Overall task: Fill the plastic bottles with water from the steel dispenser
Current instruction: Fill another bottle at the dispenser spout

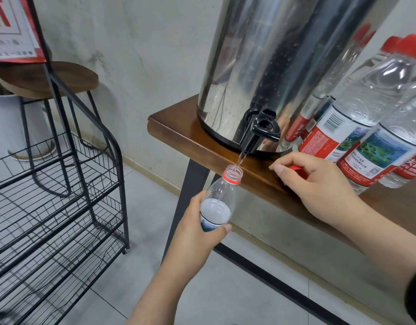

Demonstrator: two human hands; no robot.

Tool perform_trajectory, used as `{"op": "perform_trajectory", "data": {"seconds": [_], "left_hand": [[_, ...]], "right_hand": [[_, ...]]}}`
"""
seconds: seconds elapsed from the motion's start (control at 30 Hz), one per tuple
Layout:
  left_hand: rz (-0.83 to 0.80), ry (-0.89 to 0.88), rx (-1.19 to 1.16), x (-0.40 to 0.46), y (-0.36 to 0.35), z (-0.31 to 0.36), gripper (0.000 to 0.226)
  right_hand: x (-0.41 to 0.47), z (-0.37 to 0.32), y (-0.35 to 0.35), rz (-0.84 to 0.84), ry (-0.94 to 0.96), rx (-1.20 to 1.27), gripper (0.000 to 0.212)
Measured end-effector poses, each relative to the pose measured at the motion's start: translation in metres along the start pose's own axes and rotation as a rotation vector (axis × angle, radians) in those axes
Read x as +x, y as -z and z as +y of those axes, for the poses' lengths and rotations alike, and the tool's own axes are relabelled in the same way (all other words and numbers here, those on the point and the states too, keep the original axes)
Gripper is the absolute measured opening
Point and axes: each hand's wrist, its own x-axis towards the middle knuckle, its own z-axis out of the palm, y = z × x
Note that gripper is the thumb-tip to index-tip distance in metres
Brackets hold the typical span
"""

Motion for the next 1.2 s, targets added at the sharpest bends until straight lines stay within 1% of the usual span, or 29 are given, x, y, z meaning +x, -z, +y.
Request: {"op": "perform_trajectory", "data": {"seconds": [1.2], "left_hand": [[0.012,0.01,0.014,-0.0007,-0.0023,0.0025,0.079]], "right_hand": [[0.0,-0.0007,0.0003,-0.017,-0.008,0.014,0.014]]}}
